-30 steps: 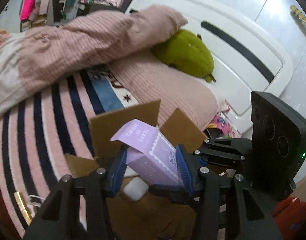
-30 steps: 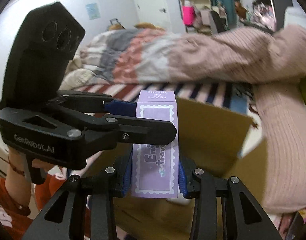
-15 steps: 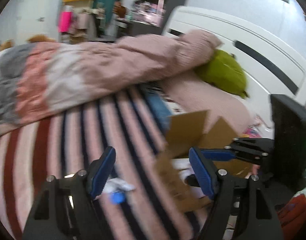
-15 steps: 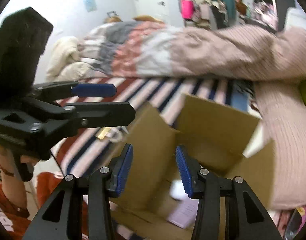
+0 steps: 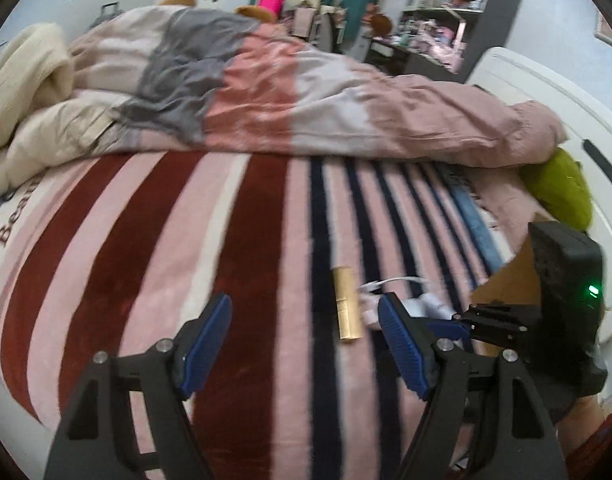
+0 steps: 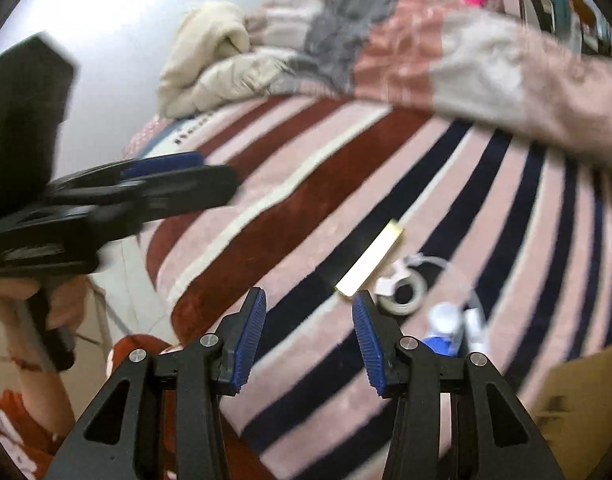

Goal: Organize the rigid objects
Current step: 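Grasp the gold bar-shaped case with the right tool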

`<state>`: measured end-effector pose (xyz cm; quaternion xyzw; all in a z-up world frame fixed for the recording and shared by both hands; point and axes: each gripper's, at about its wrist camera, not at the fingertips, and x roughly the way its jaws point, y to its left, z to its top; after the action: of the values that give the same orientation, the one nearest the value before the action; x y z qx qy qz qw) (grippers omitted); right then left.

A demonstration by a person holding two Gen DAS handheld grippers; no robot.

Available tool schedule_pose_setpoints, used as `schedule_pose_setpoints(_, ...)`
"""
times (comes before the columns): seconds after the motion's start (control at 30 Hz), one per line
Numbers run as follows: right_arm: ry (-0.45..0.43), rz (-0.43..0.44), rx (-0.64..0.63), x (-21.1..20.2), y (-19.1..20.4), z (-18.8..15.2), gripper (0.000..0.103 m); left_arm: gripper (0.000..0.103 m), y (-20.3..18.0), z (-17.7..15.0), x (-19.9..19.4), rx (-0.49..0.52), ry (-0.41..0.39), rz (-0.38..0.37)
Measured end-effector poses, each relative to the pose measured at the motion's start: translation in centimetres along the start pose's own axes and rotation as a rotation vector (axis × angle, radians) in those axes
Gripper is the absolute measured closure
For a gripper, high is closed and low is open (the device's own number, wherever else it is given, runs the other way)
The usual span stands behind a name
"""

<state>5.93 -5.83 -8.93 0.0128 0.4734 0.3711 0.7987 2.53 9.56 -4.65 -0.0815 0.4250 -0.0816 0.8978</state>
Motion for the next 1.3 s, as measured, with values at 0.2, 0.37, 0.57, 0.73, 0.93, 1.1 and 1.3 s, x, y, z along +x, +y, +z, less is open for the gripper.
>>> schedule_pose_setpoints(0.2,-0.019,-0.141,0.101,5.7,-1.6,0.6,0.062,0.03,1.9,-1.2,1.7,-0.007,0.024,0.028)
schedule_pose_setpoints(0.37,-0.028,-0.243,0.074,8.2,-1.6,2.0,0.078,0.03,2.6,-1.1,2.2,-0.019,0.028,0.014)
schedule_pose_setpoints(0.57,0.047,-0.111,-0.004,7.7,-0.3,0.9,0.089,0.03,2.5,-1.0,1.8,-0.023,0.022,0.011)
schedule_pose_setpoints(0.73,0.081,-0.075,-0.041,7.3,0.5,0.0,0.089,0.03,2.6,-1.5,1.5,-0.027,0.033,0.02)
schedule_pose_setpoints(0.93,0.083,-0.115,-0.066,8.3,0.9,0.3,0.089,0.03,2.2,-1.5,1.2,-0.021,0.054,-0.001)
schedule_pose_setpoints(1.1,-0.02,-0.073,-0.095,3.0,2.0,0.5,0.089,0.03,-0.8,-0.4,-0.2,0.013,0.025,-0.072)
schedule_pose_setpoints(1.3,-0.197,0.001,-0.117,-7.3,2.2,-0.3,0.09,0.038,-8.3,2.1,-2.3,0.114,-0.026,-0.258)
